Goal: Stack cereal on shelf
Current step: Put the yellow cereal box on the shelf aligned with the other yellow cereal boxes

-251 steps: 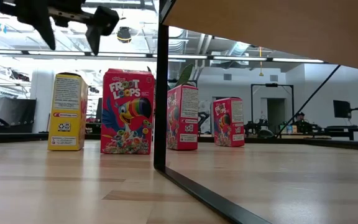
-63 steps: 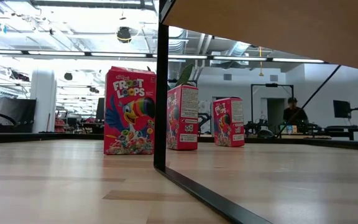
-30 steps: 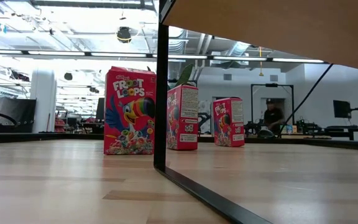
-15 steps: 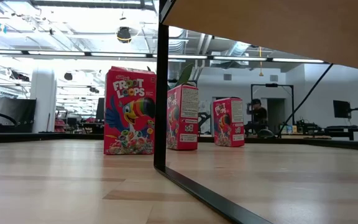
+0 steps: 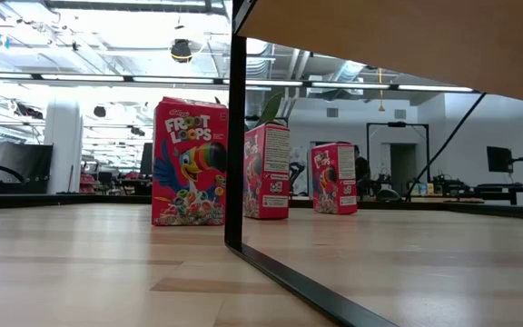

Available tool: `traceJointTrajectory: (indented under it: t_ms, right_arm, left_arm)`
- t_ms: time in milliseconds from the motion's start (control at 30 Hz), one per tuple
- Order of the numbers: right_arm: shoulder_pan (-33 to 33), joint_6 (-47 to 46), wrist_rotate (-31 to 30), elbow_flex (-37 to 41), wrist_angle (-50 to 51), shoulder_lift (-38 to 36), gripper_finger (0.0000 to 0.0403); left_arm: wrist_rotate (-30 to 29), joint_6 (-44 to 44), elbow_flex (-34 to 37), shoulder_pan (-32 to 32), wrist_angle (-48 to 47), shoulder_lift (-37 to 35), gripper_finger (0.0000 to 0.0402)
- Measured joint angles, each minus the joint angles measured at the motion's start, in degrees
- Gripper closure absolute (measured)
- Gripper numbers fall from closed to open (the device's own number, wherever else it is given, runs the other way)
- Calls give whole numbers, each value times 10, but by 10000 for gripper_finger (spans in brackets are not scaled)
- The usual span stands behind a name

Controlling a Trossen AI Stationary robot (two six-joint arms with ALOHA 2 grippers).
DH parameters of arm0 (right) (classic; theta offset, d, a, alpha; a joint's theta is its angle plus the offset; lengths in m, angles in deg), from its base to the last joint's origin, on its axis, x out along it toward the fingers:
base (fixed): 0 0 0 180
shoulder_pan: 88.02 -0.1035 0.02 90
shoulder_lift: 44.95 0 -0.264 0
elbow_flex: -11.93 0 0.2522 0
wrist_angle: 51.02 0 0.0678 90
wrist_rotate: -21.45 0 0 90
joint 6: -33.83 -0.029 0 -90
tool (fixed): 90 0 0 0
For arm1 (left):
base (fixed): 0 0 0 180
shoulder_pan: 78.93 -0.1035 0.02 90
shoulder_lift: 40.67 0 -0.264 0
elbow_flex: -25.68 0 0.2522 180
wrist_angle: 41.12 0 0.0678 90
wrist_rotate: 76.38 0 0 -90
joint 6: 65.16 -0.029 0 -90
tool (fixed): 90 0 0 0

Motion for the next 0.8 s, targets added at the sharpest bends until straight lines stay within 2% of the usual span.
traceJointTrajectory:
  t_ms: [267,400,533,800]
  right_arm:
    - [-21,-17,-25,0,-4,3,296]
    - [-28,-30,-28,0,-4,3,296]
    - [-39,-33,-43,0,-6,3,296]
    - [-47,-32,-62,0,-6,3,296]
  left_arm:
    - [15,0,0,-10,3,0,401]
    - [50,0,0,-1,-29,-1,401]
    - [25,2,0,14,-55,-9,401]
    - [16,-35,0,9,16,7,401]
